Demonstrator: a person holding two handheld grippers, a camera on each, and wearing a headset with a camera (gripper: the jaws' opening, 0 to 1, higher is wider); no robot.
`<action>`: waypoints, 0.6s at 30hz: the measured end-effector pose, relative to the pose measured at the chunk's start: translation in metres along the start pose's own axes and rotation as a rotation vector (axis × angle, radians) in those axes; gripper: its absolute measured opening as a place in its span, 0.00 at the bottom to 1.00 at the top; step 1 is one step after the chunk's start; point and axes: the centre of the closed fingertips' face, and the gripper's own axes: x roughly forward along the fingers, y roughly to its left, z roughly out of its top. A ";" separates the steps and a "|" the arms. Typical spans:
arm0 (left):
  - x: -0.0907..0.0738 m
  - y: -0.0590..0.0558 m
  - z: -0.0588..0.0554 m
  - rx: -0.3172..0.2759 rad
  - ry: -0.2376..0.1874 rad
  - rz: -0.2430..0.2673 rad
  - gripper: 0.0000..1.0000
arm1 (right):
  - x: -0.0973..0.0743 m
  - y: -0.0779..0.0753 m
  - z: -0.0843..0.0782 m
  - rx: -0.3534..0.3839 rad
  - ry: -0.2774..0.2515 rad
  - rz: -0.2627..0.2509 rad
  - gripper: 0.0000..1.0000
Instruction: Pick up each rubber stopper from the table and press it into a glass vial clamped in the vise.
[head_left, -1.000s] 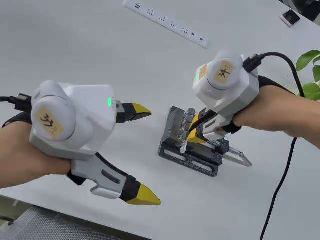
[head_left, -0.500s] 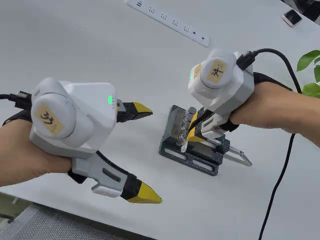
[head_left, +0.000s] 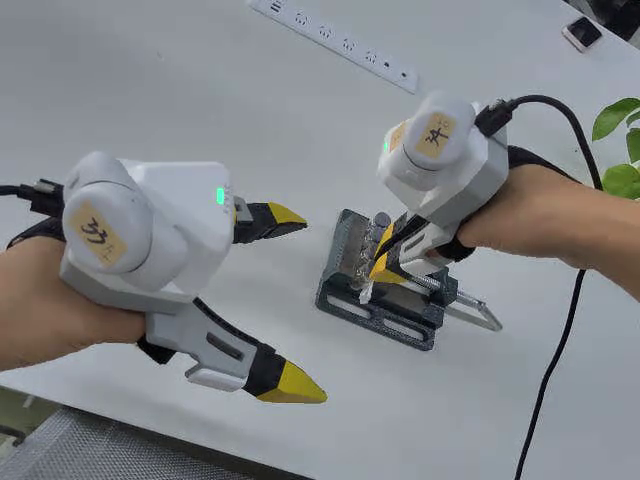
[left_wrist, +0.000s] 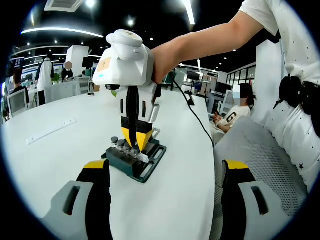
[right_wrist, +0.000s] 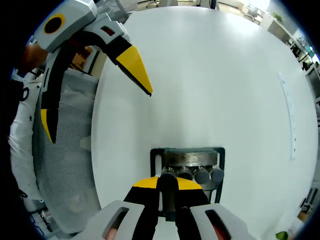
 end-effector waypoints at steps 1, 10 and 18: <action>0.000 -0.001 0.000 0.000 0.002 -0.002 0.92 | 0.000 0.001 0.000 -0.005 -0.004 -0.004 0.07; -0.001 -0.001 0.002 0.003 0.000 0.000 0.91 | -0.001 0.001 0.001 0.001 -0.038 -0.016 0.08; -0.001 0.000 0.002 0.000 -0.004 0.000 0.90 | 0.000 0.001 0.002 0.006 -0.049 -0.017 0.09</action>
